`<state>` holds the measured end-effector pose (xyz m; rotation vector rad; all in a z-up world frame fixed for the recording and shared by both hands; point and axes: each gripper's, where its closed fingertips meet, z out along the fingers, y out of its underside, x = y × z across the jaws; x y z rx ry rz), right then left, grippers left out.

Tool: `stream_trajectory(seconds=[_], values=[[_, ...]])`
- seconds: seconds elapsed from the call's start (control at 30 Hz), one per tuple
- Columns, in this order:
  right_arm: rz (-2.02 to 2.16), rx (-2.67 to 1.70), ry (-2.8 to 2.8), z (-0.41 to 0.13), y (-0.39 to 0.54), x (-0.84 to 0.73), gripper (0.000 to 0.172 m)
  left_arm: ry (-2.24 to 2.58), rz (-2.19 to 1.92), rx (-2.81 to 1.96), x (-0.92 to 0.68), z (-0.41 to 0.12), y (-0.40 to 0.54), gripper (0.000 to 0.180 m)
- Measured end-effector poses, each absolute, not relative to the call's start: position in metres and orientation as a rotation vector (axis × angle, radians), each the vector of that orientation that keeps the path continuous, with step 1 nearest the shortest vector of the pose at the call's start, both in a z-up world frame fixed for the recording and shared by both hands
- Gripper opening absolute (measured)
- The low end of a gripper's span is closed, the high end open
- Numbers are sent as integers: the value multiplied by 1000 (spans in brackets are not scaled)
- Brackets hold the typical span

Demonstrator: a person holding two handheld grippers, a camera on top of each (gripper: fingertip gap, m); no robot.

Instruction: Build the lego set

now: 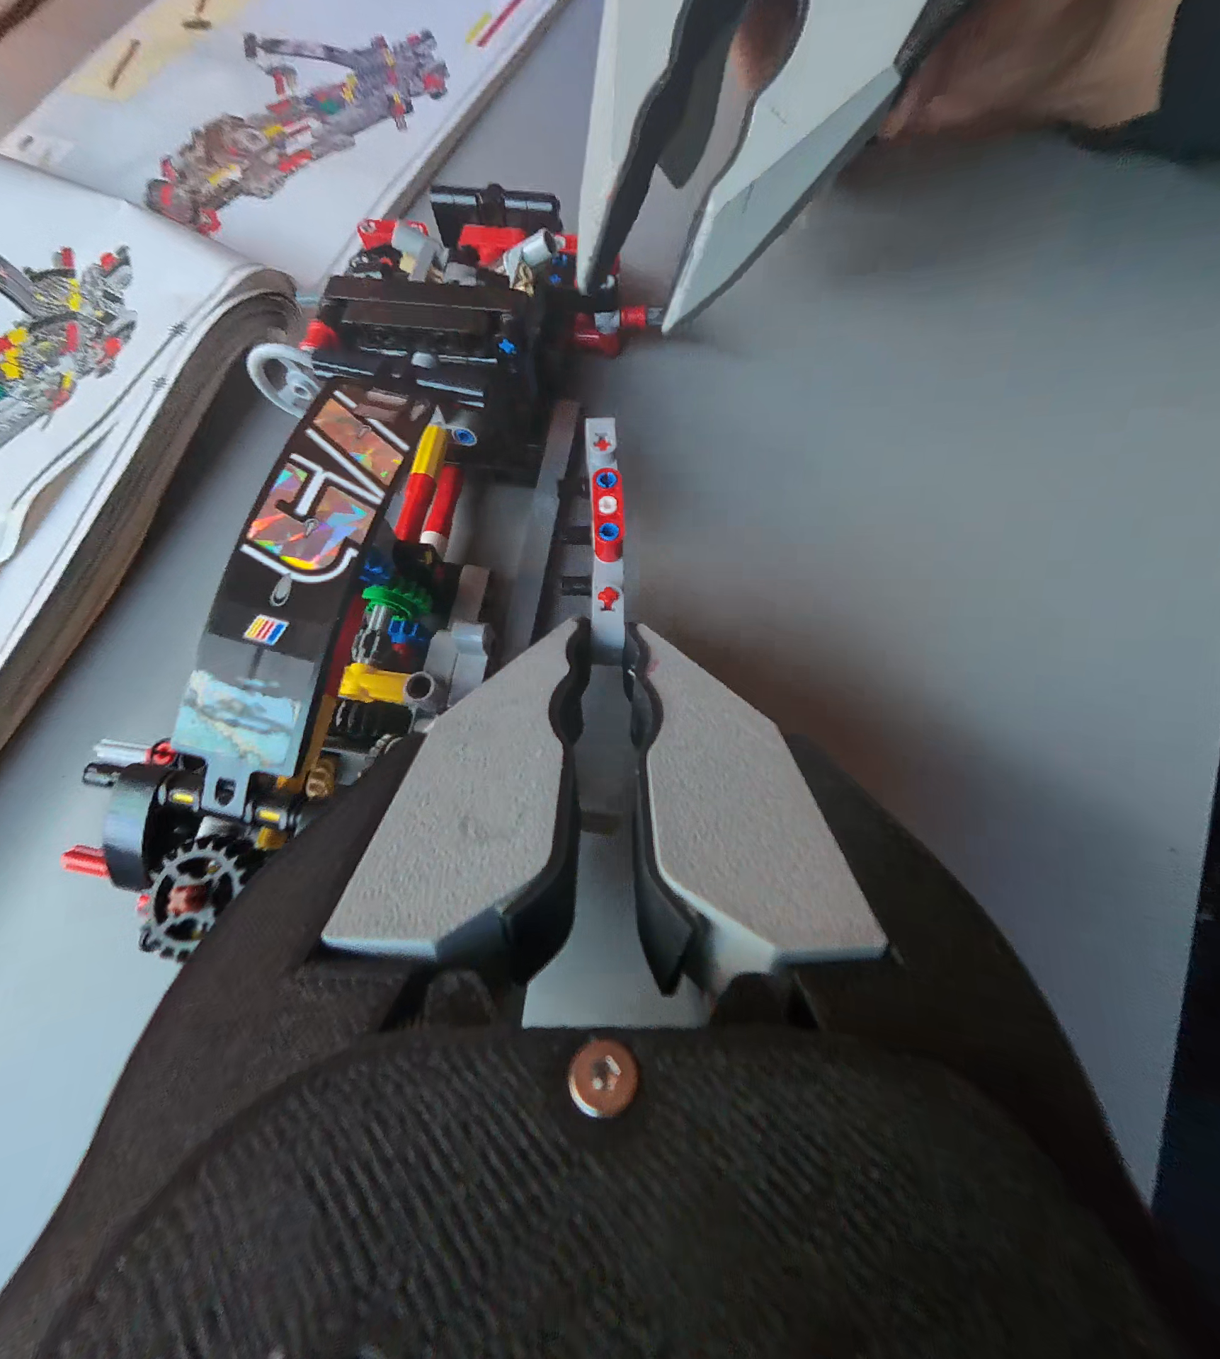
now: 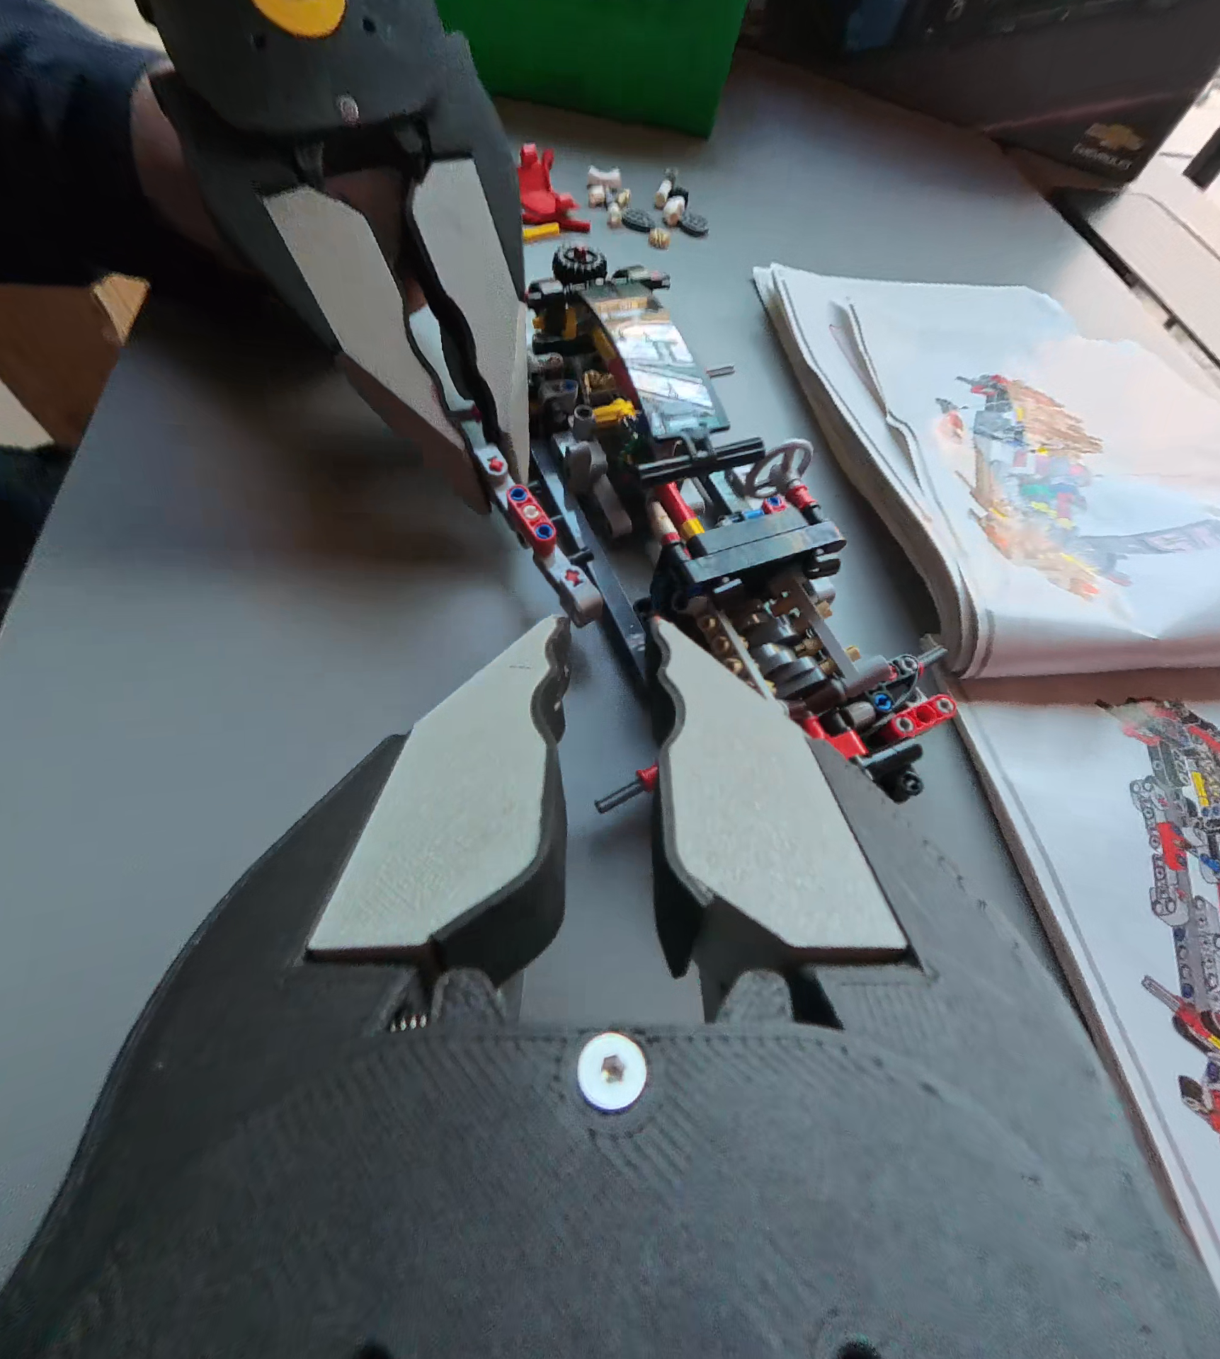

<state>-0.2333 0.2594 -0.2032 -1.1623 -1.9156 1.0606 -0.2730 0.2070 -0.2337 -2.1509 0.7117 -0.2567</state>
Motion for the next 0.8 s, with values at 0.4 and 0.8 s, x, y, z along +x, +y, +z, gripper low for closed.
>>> stream_trajectory(seconds=[0.4,0.8], values=[[618,-1074,-2151,-238,248,-245,24,841,-149,-2241,-266,-241,210,6],[655,-1086,-2170,-233,244,-246,25,880,-119,-2291,-263,-245,215,6]])
